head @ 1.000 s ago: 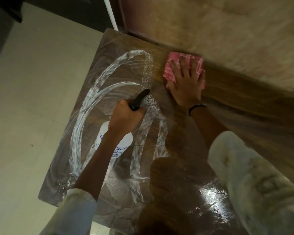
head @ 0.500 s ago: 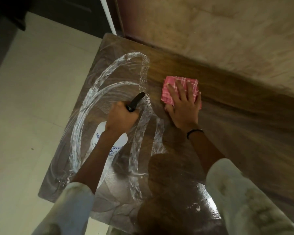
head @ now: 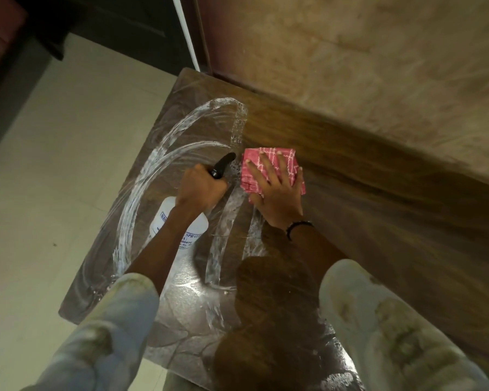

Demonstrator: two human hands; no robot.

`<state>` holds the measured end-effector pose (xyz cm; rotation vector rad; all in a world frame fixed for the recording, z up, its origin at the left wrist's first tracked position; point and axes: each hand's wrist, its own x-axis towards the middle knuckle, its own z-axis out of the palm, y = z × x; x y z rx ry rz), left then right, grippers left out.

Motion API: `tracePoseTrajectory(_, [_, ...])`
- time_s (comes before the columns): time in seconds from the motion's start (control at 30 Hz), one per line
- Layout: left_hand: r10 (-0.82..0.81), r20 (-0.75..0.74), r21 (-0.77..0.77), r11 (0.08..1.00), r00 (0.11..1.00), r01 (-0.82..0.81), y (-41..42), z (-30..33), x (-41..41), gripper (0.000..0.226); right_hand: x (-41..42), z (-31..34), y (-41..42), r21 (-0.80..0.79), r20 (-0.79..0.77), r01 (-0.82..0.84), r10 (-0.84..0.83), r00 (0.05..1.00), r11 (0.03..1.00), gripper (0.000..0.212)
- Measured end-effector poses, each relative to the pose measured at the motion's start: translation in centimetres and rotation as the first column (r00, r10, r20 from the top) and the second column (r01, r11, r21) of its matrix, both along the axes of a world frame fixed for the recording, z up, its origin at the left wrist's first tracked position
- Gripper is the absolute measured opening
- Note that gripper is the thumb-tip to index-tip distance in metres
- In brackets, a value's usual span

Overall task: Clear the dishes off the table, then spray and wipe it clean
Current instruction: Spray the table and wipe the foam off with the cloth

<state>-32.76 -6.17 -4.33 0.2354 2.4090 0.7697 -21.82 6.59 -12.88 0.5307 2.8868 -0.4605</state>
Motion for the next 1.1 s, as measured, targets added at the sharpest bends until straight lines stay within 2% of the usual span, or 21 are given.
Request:
tracePoseTrajectory(0.2, [0.018,0.043,0.056,0.998,0.999,-0.020,0.8,-0.2,-1.6,0.001,-0.1,0.1,0.0,0.020,0.024,0.004,-0.005,1.000,1.000,0.070])
tracePoseTrajectory(0.33, [-0.008,0.080,0.091,0.996,0.997,0.000,1.2,-0.3,-3.1,0.004,-0.2,-0.1,0.1,0.042,0.088,-0.013,0.010,0.996,0.999,0.067])
tracePoseTrajectory(0.47, [0.005,0.095,0.058,0.998,0.995,-0.011,0.8,0.1,-5.2,0.011,-1.1,0.1,1.5,0.059,0.108,-0.052,0.045,0.993,0.997,0.066])
tracePoseTrajectory(0.57, [0.020,0.100,0.061,0.998,0.995,-0.026,-0.2,0.2,-7.2,0.004,-4.5,0.7,3.0,0.060,0.110,0.099,-0.105,0.988,0.993,0.064])
tracePoseTrajectory(0.67, [-0.032,0.100,0.105,0.994,0.995,0.021,-1.3,-0.2,-9.3,0.052,-9.7,0.6,3.4,0.052,0.108,0.241,-0.245,0.963,0.969,0.065])
tracePoseTrajectory(0.73, [-0.057,0.100,0.113,0.993,0.993,0.045,-1.9,-0.7,-10.3,0.063,-12.7,0.4,2.9,0.049,0.111,0.245,-0.249,0.962,0.968,0.066])
tracePoseTrajectory(0.83, [-0.070,0.102,0.127,0.990,0.992,0.057,-2.5,-0.9,-11.5,0.054,-15.1,0.1,1.1,0.071,0.100,0.141,-0.148,0.984,0.987,0.065])
tracePoseTrajectory(0.93, [-0.052,0.086,0.128,0.991,0.995,0.041,-3.0,-0.7,-12.0,0.027,-13.2,0.0,-0.8,0.115,0.055,-0.042,0.036,0.998,0.992,0.061])
tracePoseTrajectory(1.0, [-0.028,0.080,0.101,0.995,0.996,0.020,-3.2,-0.6,-12.5,0.009,-9.9,-0.3,-1.2,0.143,0.079,-0.136,0.126,0.989,0.980,0.060])
tracePoseTrajectory(1.1, [-0.035,0.071,0.089,0.996,0.997,0.029,-3.8,-1.0,-13.2,0.015,-6.4,-0.3,0.5,0.146,0.113,-0.072,0.056,0.992,0.987,0.063])
